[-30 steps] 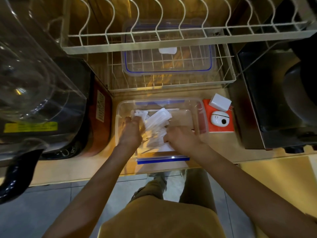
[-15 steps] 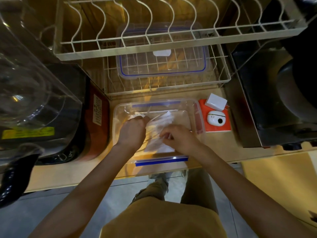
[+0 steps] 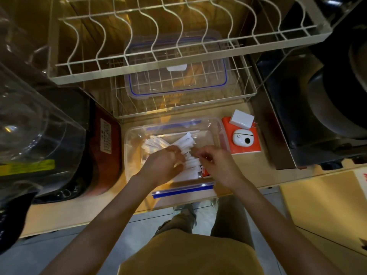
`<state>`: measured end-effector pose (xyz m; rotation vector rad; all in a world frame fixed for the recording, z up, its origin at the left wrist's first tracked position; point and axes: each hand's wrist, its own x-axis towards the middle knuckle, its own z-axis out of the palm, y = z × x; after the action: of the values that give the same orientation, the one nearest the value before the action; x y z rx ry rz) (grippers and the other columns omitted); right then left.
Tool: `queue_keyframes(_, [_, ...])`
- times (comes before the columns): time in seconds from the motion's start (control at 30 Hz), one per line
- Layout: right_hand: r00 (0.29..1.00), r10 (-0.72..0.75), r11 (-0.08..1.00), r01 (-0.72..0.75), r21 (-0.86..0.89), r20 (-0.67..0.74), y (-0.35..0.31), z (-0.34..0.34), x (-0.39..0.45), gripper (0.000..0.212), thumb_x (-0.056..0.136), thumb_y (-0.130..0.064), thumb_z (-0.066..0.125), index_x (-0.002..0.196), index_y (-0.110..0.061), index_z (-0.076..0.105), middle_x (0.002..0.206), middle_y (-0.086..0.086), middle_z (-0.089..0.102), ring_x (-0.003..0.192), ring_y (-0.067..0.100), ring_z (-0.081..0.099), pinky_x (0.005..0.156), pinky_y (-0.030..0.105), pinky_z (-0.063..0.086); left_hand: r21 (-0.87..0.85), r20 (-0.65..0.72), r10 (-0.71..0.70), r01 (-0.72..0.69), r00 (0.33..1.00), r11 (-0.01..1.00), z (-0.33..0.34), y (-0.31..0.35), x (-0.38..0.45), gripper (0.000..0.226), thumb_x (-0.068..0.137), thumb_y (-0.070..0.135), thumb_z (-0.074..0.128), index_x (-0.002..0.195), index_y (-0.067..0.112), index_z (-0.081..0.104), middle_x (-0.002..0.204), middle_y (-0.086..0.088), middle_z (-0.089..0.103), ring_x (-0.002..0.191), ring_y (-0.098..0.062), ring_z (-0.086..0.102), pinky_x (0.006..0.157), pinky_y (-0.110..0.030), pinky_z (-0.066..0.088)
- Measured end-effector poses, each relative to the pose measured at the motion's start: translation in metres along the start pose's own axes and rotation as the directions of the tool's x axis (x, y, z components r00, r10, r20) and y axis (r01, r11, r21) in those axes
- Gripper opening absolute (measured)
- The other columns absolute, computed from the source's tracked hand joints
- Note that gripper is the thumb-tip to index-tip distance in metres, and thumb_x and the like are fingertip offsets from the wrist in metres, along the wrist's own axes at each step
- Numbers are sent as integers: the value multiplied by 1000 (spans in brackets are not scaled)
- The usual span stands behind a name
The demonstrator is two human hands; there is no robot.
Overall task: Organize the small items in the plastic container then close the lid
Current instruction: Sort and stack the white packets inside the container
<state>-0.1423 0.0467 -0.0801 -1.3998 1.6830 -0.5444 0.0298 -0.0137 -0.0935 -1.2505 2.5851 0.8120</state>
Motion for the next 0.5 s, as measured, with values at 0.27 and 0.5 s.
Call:
queue_keyframes(0.27, [985, 53, 940, 7, -341, 166, 4, 11, 7, 58, 79, -15, 65, 133, -17, 43, 136, 8, 45, 127, 24, 39, 103, 36, 38, 59, -32, -93, 95, 995, 994, 7, -11, 38, 78, 80, 44, 61, 143, 15, 24, 150, -9, 32, 136, -25, 31, 110, -37, 28])
queue_keyframes(0.5, [972, 56, 868, 65, -492, 227, 1, 10, 13, 66, 76, -11, 66, 136, -14, 37, 138, 10, 41, 130, 27, 32, 104, 40, 38, -91, -41, -171, 167, 984, 982, 18, -21, 34, 79, 76, 47, 62, 140, 17, 27, 139, -13, 31, 129, -28, 29, 103, -33, 30])
